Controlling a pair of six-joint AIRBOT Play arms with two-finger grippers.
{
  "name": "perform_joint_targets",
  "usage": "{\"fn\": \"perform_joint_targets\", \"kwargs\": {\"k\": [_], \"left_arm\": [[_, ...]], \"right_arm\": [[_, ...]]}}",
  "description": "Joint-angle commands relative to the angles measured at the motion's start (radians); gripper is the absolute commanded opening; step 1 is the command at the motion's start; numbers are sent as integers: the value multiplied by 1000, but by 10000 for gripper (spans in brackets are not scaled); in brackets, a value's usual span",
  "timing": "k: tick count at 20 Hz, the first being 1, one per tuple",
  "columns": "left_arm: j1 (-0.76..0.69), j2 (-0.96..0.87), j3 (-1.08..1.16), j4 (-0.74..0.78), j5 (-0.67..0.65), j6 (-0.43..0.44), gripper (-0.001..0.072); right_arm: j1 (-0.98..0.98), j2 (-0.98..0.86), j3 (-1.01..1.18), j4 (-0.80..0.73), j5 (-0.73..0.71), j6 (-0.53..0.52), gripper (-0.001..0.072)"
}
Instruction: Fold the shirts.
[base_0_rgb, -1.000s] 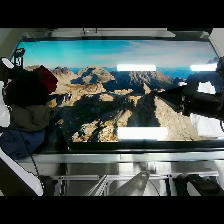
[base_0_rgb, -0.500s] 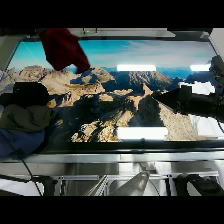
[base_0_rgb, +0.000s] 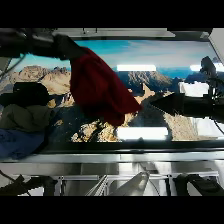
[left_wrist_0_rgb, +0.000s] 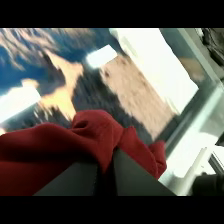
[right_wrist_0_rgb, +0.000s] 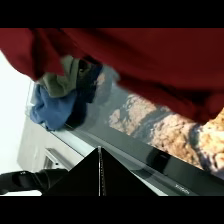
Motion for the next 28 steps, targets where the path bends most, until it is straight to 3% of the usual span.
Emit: {"fn": "perform_joint_targets", "kwargs": {"k": [1, 2, 3, 4, 5, 9, 11, 14, 17, 19, 23, 28], "left_arm": [[-83, 14, -210, 0, 6, 6, 19], [-86, 14, -246, -1, 16, 19, 254], [-77, 14, -260, -2, 22, 19, 488], [-51, 14, -255, -2, 13, 14, 720], [-14, 14, -231, 0, -26, 13, 716], [167, 22, -208, 17, -310, -60, 713], [196, 88, -375, 49, -327, -66, 713], [168, 225, -720, 49, -160, -14, 712], [79, 312, -980, 24, 91, -7, 703], [-5, 328, -1070, -39, 232, -1, 703], [-200, 257, -1091, -142, 427, 37, 703], [-346, 48, -947, -132, 504, 37, 702]], "right_arm": [[1, -26, 0, -14, 6, -45, 18], [1, -36, 0, -27, 7, -45, 22], [1, -43, 0, -45, 17, -45, 73], [1, -47, 0, -57, 33, -44, 281], [1, -47, 0, -74, 61, -44, 447], [1, -42, -19, -300, 124, -39, 460], [1, -41, -84, -412, 87, -9, 462], [1, -67, -243, -414, -82, -3, 462], [1, -168, -291, -410, -243, -13, 462], [1, -275, -290, -293, -315, -129, 463], [1, -519, -252, 29, -341, -389, 462], [3, -673, -202, 244, -343, -540, 461]]}}
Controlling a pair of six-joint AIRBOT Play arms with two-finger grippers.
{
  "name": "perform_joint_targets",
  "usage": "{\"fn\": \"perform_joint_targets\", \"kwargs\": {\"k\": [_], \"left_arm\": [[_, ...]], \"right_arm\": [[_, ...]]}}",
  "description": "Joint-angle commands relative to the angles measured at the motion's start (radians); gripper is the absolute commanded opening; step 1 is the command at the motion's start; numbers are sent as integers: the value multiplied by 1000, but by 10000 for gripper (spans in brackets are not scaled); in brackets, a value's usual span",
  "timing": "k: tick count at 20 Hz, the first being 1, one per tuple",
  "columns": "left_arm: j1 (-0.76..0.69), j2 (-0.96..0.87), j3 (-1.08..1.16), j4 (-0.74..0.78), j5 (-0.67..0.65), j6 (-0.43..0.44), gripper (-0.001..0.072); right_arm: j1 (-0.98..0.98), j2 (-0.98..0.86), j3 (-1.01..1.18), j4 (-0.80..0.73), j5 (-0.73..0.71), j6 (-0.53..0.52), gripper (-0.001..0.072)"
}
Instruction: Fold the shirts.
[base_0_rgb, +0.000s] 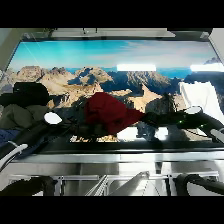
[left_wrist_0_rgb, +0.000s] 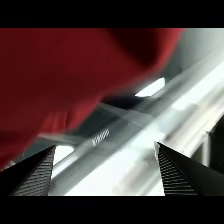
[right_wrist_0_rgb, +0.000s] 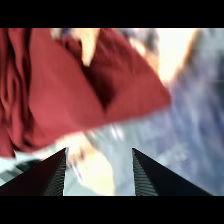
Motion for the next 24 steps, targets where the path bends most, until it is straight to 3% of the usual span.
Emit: {"fn": "perform_joint_targets", "kwargs": {"k": [1, 3, 4, 6, 8, 9, 10, 11, 12, 19, 21, 22, 23, 24], "left_arm": [[-76, -135, 85, -8, 66, 6, 690], [-67, -198, 136, -8, 19, 6, 490], [-60, -220, 158, -8, -10, 6, 438], [-45, -251, 195, -8, -64, 6, 421], [-36, -253, 204, -10, -69, 6, 419], [-34, -249, 204, -8, -70, 6, 375], [-34, -245, 204, -7, -69, 11, 159], [-34, -240, 204, -8, -70, 36, -3], [-35, -235, 204, -8, -66, 38, -1], [-26, -160, 204, -6, -69, 38, 7], [5, -110, 204, 68, -106, 11, 19], [28, -82, 203, 143, -143, -33, 62], [55, -50, 203, 240, -182, -106, 306], [82, -21, 203, 319, -218, -168, 324]], "right_arm": [[1, -93, 23, 196, -9, -143, 461], [1, -97, 23, 278, -10, -198, 460], [1, -97, 23, 320, -10, -231, 457], [2, -103, 26, 379, -13, -265, 436], [3, -119, 27, 390, -13, -269, 339], [7, -130, 27, 390, -13, -269, 339], [13, -143, 27, 391, -13, -281, 336], [23, -154, 27, 391, -13, -295, 167], [33, -164, 27, 392, -14, -294, 39], [47, -176, 27, 394, -28, -295, 17], [47, -176, 27, 394, -27, -295, 16], [47, -176, 27, 391, -25, -295, 17], [47, -176, 27, 386, -19, -295, 17], [47, -176, 27, 386, -15, -295, 17]]}}
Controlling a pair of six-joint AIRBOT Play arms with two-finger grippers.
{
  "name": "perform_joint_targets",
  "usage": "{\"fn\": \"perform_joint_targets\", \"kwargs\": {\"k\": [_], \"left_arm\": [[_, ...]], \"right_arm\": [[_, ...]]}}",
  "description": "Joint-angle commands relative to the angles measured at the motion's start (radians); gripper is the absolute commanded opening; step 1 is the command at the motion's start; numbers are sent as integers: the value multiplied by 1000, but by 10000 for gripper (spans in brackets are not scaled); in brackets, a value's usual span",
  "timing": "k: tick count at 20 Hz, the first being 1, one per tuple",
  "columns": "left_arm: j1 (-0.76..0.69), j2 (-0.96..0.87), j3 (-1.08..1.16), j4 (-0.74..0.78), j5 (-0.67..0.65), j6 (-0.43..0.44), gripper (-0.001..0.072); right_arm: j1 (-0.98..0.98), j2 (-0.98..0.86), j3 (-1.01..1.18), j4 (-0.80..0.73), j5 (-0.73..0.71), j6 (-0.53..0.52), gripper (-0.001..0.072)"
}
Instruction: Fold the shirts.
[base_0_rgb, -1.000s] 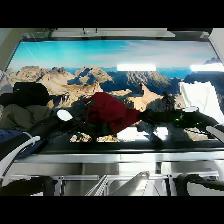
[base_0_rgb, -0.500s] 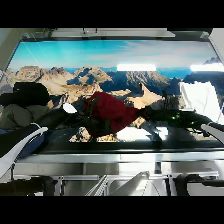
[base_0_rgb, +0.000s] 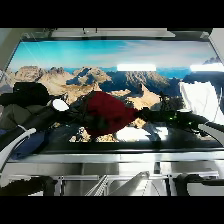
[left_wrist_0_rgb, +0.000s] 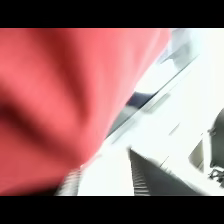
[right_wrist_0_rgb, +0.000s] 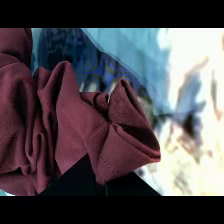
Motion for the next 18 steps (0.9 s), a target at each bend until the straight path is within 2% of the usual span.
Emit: {"fn": "perform_joint_targets", "kwargs": {"k": [1, 6, 12, 18], "left_arm": [[82, 98, 0, 249, -113, -159, 327], [122, 114, -34, 258, -45, -171, 334], [121, -41, 9, 253, -92, -171, 334], [29, -169, 112, 264, 12, -171, 334]], "right_arm": [[1, -1, 0, -6, 8, 0, 17], [2, -1, 0, -4, 8, 0, 17], [5, -1, 0, -2, 45, 1, 17], [6, -1, 0, 24, 160, 1, 17]]}}
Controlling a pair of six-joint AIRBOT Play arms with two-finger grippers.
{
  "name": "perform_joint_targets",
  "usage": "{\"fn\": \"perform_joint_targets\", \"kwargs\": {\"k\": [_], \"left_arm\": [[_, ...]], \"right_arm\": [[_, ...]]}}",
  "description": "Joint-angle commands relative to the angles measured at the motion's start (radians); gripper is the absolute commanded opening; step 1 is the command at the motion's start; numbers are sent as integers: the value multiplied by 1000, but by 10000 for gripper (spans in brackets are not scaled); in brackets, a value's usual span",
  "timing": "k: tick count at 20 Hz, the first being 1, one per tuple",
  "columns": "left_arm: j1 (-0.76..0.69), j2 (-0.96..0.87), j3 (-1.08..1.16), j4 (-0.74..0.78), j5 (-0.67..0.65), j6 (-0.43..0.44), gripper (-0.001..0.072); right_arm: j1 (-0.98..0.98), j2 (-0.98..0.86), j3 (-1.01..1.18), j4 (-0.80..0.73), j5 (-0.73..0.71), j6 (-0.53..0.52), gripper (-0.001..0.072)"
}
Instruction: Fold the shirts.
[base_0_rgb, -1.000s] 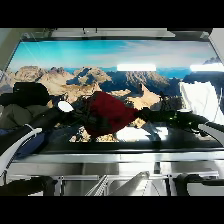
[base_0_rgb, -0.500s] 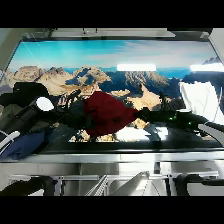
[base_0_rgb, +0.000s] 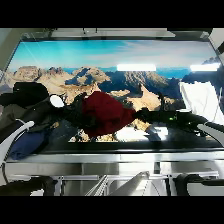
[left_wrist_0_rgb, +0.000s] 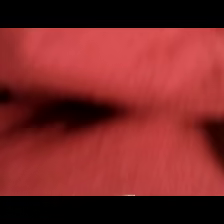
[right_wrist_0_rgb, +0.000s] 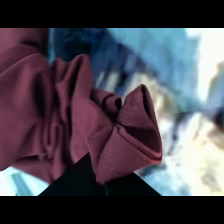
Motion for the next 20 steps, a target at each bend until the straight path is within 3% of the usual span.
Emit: {"fn": "perform_joint_targets", "kwargs": {"k": [1, 2, 3, 7, 13, 17, 20], "left_arm": [[-50, -90, 56, 4, 41, -2, 331], [-58, -116, 79, 4, 21, -23, 203], [-63, -134, 103, 3, -5, -28, 1], [-74, -92, 193, 4, -71, -29, 0], [-8, 145, 200, 3, -90, -29, 16], [78, 339, 201, -67, -117, -23, 18], [172, 513, 203, -233, -106, 32, 18]], "right_arm": [[1, 0, 0, 10, 90, 0, 17], [1, 0, 0, 9, 111, 0, 17], [1, 0, 0, 9, 132, 0, 17], [1, 0, 0, 5, 169, 0, 17], [0, 2, 0, -20, 195, 0, 17], [-29, 56, 2, -10, 388, -43, 16], [-107, 213, 25, 53, 587, -56, 17]]}}
